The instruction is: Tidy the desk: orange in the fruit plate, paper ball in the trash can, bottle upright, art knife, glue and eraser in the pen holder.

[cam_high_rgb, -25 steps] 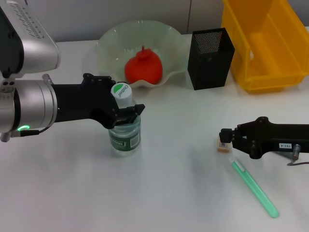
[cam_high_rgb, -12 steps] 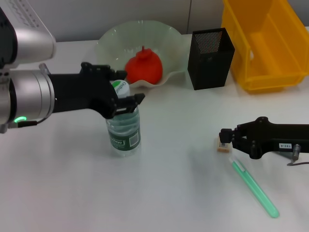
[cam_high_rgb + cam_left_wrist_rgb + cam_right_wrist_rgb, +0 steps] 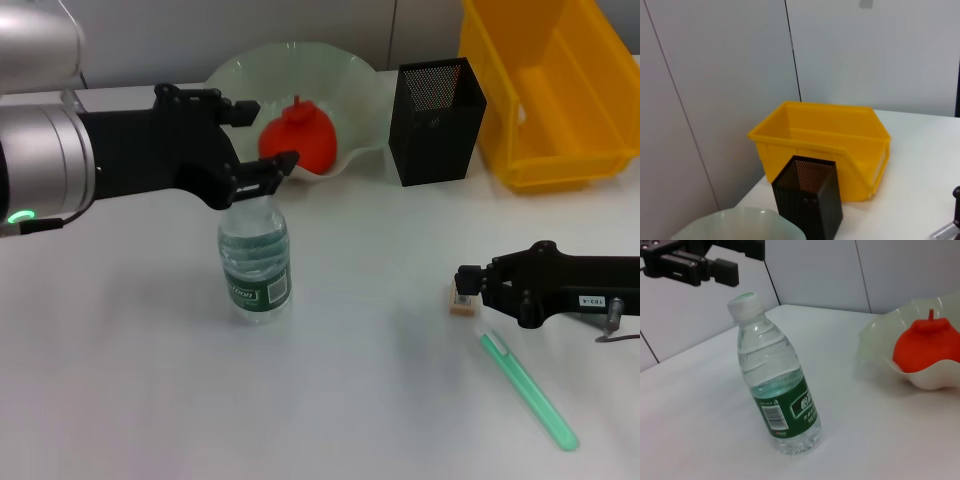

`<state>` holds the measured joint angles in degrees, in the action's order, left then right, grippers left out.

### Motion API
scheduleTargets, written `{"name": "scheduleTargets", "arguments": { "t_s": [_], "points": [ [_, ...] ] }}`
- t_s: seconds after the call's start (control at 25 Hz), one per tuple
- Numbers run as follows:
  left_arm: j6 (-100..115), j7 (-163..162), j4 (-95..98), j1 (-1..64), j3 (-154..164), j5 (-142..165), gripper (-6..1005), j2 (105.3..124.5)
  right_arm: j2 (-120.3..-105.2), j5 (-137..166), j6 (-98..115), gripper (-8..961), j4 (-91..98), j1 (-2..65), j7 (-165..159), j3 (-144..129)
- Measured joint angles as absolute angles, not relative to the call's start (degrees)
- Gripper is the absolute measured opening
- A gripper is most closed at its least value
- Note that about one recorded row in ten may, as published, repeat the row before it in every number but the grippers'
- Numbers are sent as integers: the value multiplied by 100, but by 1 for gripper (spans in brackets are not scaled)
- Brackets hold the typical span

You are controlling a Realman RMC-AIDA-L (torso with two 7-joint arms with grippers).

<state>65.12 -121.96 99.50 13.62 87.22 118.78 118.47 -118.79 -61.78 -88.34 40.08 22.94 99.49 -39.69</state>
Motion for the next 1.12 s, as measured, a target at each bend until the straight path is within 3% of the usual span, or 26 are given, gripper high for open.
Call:
{"name": "scheduleTargets", "arguments": {
  "t_s": [0.52, 0.96, 1.12],
  "points": [
    [6553, -12154, 10394, 1174, 8399, 11381, 583, 11845, -11880, -6180, -8833, 52, 4008, 2294, 9949, -3889],
    [7814, -11982, 10210, 1310, 7826, 10664, 349, 11839, -11863, -6243, -9023, 53, 4007, 2333, 9698, -3583],
    [8391, -11773, 9972, 1342, 7542, 10031, 221, 11836, -11850, -6260, -9199, 53, 4008, 2341, 9599, -3277]
  ]
}}
